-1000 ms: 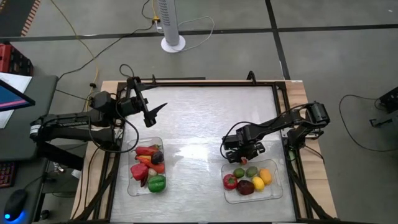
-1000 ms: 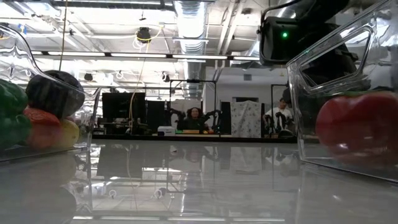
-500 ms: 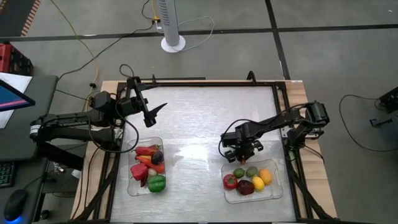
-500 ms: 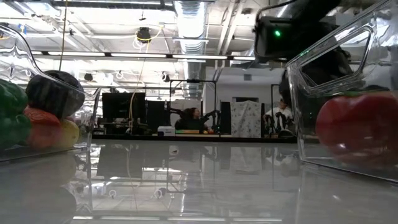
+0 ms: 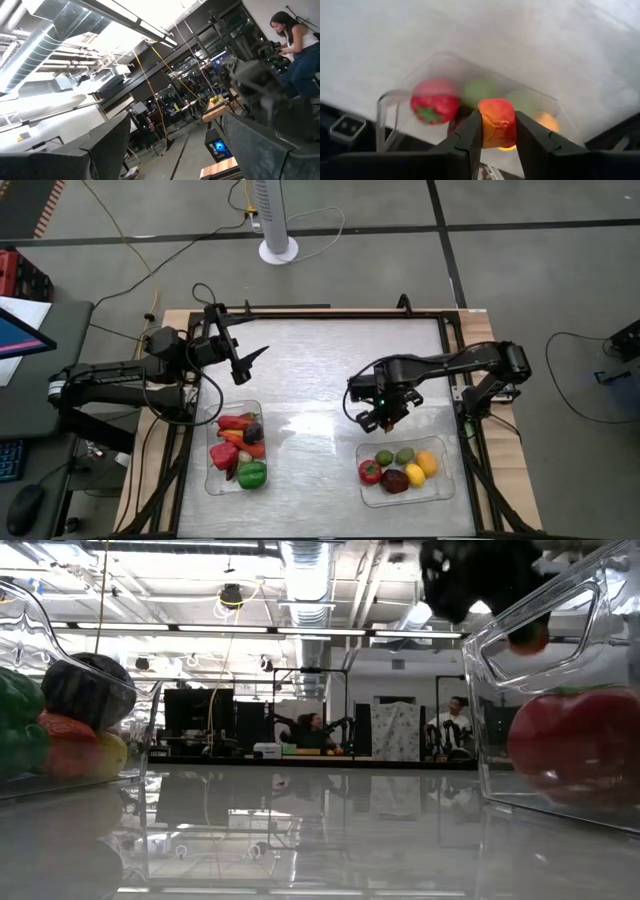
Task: Sort produce into baskets
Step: Put the peach into the right transparent bin, then return to Home Position
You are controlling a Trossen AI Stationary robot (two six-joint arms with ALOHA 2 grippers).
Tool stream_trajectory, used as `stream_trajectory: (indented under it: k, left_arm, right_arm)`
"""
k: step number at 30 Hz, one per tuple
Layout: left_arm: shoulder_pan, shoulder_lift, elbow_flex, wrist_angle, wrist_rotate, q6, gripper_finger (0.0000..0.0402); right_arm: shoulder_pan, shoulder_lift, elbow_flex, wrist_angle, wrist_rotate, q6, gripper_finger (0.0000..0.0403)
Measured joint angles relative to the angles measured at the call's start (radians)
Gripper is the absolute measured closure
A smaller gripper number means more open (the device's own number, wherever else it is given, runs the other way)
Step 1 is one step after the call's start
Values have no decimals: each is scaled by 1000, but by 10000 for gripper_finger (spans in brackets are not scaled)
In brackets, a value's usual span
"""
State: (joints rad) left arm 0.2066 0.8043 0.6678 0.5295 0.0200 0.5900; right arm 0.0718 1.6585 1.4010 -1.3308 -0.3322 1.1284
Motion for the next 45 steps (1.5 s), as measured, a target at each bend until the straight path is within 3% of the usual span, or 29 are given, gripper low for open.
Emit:
stream_trajectory:
  k: [11, 20, 27, 34, 38, 42, 45]
  left_arm:
    - [0, -2, 0, -8, 0, -17, 100]
    - [0, -29, 0, -10, 48, -82, 100]
    - [0, -52, 0, -32, 116, -113, 100]
    - [0, -53, 0, -33, 153, -114, 100]
    - [0, -52, 0, -22, 179, -138, 100]
    - [0, -52, 0, -14, 233, -164, 100]
    - [0, -52, 0, -15, 234, -203, 100]
  right_arm:
    - [255, 1, 46, 18, 46, 120, 236]
    - [384, 1, 46, -10, 65, 331, 134]
    - [436, -9, 45, -181, 92, 265, 109]
    - [472, -132, 16, -145, 347, 237, 113]
    - [471, -272, -85, -99, 523, 252, 117]
    - [462, -452, -283, 119, 692, 234, 120]
    - [427, -566, -445, 330, 712, 161, 121]
